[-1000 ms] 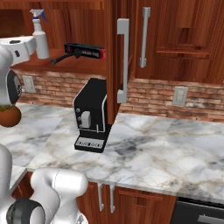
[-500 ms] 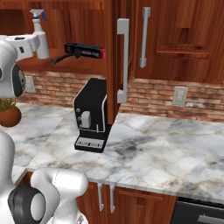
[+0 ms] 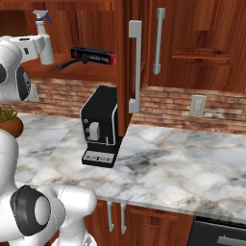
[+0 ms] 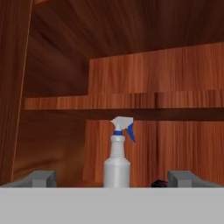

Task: Pick the spray and dish brush from the cabinet and place them on the counter.

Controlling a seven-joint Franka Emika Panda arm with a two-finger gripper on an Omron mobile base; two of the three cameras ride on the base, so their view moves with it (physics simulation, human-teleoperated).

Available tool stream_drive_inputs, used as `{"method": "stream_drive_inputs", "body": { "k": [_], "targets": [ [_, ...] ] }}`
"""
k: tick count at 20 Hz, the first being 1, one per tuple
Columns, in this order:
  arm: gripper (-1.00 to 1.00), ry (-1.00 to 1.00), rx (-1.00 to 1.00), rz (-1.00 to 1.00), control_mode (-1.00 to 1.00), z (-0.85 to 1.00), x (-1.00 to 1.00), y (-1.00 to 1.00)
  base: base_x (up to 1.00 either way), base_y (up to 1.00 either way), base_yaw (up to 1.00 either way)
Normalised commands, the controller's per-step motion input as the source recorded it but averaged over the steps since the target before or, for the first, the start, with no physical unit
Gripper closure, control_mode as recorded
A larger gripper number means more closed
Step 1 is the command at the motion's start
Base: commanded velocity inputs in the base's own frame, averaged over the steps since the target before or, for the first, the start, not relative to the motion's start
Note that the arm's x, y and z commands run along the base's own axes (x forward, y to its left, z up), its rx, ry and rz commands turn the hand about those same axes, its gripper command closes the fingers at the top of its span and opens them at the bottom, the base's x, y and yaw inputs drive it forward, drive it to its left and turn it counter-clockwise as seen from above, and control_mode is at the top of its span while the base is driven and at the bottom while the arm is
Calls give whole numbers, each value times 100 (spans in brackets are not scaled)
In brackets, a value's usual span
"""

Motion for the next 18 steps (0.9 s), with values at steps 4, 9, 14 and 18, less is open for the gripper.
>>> {"method": "stream_drive_inputs", "body": {
  "k": [4,9,14,18],
  "targets": [
    [-100,1,0,0,-100,0,28,5,0,0,0],
    [-100,5,0,0,-100,0,33,9,0,0,0],
    [-100,10,0,-1,-100,0,35,16,0,0,0],
    [-100,8,0,-1,-100,0,31,11,0,0,0]
  ]
}}
